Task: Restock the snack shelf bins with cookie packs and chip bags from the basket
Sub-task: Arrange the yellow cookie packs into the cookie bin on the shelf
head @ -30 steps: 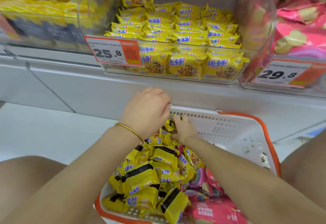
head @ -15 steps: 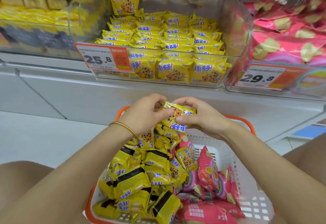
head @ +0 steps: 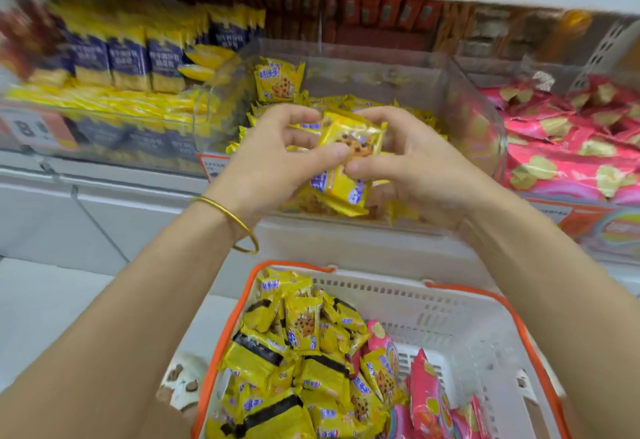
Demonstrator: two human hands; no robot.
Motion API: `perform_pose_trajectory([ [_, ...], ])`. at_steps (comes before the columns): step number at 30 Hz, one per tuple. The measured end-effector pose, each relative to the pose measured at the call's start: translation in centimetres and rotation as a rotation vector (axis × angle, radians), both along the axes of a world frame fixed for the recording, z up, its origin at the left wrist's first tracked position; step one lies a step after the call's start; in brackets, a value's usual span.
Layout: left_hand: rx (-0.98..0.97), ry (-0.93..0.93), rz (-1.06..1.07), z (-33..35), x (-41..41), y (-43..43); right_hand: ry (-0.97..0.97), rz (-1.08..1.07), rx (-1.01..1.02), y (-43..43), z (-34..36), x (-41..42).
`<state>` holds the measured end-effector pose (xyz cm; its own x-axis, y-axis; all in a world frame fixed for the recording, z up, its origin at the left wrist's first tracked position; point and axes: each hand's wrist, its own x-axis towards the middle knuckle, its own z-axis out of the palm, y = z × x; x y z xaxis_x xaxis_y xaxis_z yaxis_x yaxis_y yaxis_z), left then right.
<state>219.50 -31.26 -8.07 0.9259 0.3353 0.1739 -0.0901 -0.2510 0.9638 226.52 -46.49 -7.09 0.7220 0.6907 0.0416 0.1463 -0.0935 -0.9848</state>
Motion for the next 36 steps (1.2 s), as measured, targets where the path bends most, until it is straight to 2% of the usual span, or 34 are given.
perform_pose_trajectory([
  [4,0.045,-0.191,0.182,0.8,0.9,2.7,-0.192,0.046,-0.168,3.6,3.3,2.8],
  [5,0.107,-0.228,0.261,0.6,1.0,3.4,-0.186,0.042,-0.177,4.6,3.6,3.9],
  [7,0.38,-0.28,0.39,-0.3,1.1,4.9,-0.132,-0.044,-0.137,6.9,3.5,6.3],
  [8,0.554,-0.287,0.368,-0.9,1.2,5.4,-0.104,-0.123,-0.106,8.1,3.2,7.6],
  [10,0.847,-0.205,0.148,-1.9,1.3,5.5,-0.087,-0.247,-0.089,10.7,2.2,9.9],
  [12,0.966,-0.096,-0.026,-2.6,1.5,4.7,-0.137,-0.302,-0.115,13.3,1.3,11.5],
  [14,1.024,-0.091,-0.038,-3.1,1.7,4.2,-0.213,-0.339,-0.132,15.7,0.4,12.5],
  [19,1.0,-0.22,0.072,-3.7,2.5,4.0,-0.381,-0.465,-0.204,19.2,-1.8,14.2],
  [23,0.996,-0.247,0.09,-3.9,2.4,3.7,-0.472,-0.514,-0.304,19.9,-2.2,15.4],
  [27,0.999,-0.262,0.073,-3.8,2.1,4.0,-0.54,-0.45,-0.401,19.7,-1.9,15.6],
  [36,0.98,-0.227,0.059,-3.9,1.5,4.3,-0.598,-0.391,-0.445,19.8,-2.7,14.7],
])
